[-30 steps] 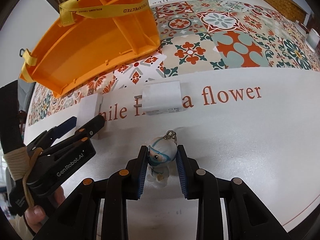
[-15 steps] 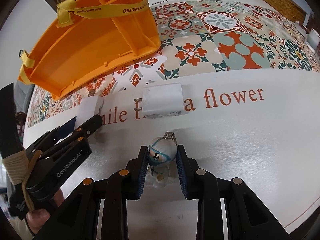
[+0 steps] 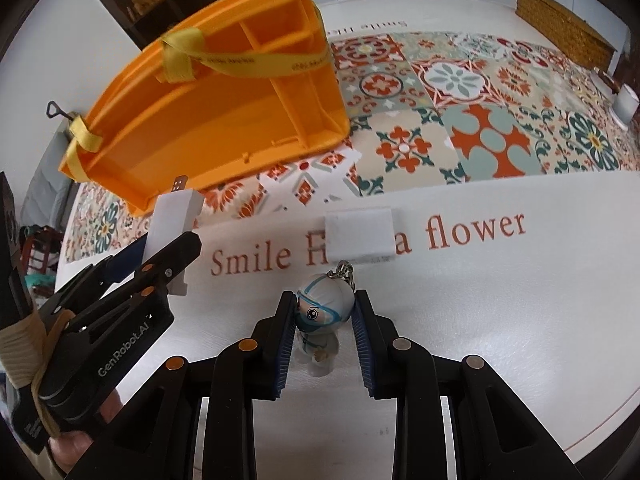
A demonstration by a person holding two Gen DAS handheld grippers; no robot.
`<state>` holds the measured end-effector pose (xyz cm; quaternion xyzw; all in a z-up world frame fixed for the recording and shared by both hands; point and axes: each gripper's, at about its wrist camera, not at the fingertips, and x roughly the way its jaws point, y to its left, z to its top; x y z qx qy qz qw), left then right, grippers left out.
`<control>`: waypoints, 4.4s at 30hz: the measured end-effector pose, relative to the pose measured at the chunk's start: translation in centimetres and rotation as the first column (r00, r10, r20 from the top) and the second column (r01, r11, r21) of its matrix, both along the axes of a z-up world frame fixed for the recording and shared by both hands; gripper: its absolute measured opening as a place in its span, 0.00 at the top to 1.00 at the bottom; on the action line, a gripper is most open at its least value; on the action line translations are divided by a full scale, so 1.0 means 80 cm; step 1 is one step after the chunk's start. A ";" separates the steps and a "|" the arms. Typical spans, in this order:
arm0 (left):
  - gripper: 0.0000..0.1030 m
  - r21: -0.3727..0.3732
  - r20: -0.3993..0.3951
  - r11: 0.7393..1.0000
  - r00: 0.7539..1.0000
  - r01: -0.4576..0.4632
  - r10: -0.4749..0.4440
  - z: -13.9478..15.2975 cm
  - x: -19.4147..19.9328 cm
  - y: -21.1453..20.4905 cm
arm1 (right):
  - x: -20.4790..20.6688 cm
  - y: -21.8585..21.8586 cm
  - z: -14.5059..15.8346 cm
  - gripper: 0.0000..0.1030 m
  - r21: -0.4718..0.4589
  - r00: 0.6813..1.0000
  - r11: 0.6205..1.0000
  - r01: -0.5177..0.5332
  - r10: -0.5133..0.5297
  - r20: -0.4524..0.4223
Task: Organize rigid objects
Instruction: 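Carry the power strip and keychain with both tools over the crate, then open right tool to drop the keychain while left tool lowers the power strip, then release the power strip from left tool and withdraw both tools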
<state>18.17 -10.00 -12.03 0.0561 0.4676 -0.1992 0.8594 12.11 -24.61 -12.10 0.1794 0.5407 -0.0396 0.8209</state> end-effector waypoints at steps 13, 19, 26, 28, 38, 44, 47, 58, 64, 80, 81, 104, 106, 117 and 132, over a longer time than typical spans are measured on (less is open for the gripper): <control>0.54 -0.024 0.071 0.999 0.997 -0.024 0.026 0.058 0.000 0.029 | 0.009 0.025 0.052 0.72 -0.031 0.996 0.999 -0.034 0.036 0.081; 0.54 -0.039 0.100 0.999 0.994 -0.027 0.031 0.083 0.001 0.039 | 0.015 0.036 0.076 0.72 -0.041 0.991 0.998 -0.057 0.061 0.115; 0.54 -0.053 0.139 0.997 0.989 -0.048 0.055 0.108 0.011 0.054 | 0.027 0.051 0.100 0.72 -0.055 0.983 0.995 -0.078 0.086 0.164; 0.54 -0.055 0.151 0.997 0.987 -0.051 0.059 0.115 0.014 0.057 | 0.031 0.054 0.107 0.72 -0.057 0.980 0.995 -0.079 0.088 0.180; 0.54 -0.063 0.194 0.996 0.978 -0.067 0.078 0.141 0.028 0.074 | 0.051 0.069 0.136 0.72 -0.074 0.964 0.993 -0.090 0.106 0.242; 0.54 -0.067 0.222 0.995 0.971 -0.077 0.090 0.152 0.038 0.080 | 0.064 0.077 0.152 0.72 -0.089 0.953 0.990 -0.109 0.129 0.276; 0.54 -0.076 0.224 0.994 0.970 -0.077 0.093 0.157 0.046 0.082 | 0.072 0.080 0.158 0.72 -0.096 0.948 0.988 -0.118 0.141 0.286; 0.54 -0.064 0.227 0.994 0.969 -0.089 0.102 0.171 0.080 0.081 | 0.110 0.089 0.177 0.72 -0.108 0.929 0.983 -0.146 0.174 0.326; 0.54 -0.052 0.251 0.994 0.963 -0.091 0.101 0.181 0.101 0.079 | 0.133 0.087 0.191 0.72 -0.122 0.916 0.982 -0.146 0.181 0.359; 0.54 -0.009 0.154 0.997 0.984 -0.083 0.083 0.159 0.156 0.066 | 0.193 0.087 0.170 0.72 -0.094 0.931 0.979 -0.179 0.200 0.304; 0.54 -0.004 0.147 0.997 0.986 -0.083 0.082 0.156 0.157 0.065 | 0.197 0.086 0.166 0.72 -0.090 0.935 0.979 -0.181 0.200 0.294; 0.51 0.068 -0.007 0.995 0.998 -0.067 0.068 0.096 0.186 0.054 | 0.231 0.075 0.108 0.72 -0.046 0.968 0.982 -0.184 0.189 0.165; 0.46 0.076 -0.017 0.995 0.997 -0.070 0.072 0.095 0.187 0.054 | 0.230 0.073 0.108 0.72 -0.044 0.969 0.982 -0.182 0.186 0.163; 0.14 0.112 0.041 0.977 0.983 -0.181 0.178 0.118 0.182 0.083 | 0.231 0.073 0.108 0.72 -0.032 0.969 0.983 -0.183 0.186 0.161; 0.08 0.076 0.045 0.964 0.967 -0.255 0.252 0.131 0.157 0.111 | 0.209 0.074 0.132 0.47 -0.076 0.972 0.989 -0.125 0.137 0.190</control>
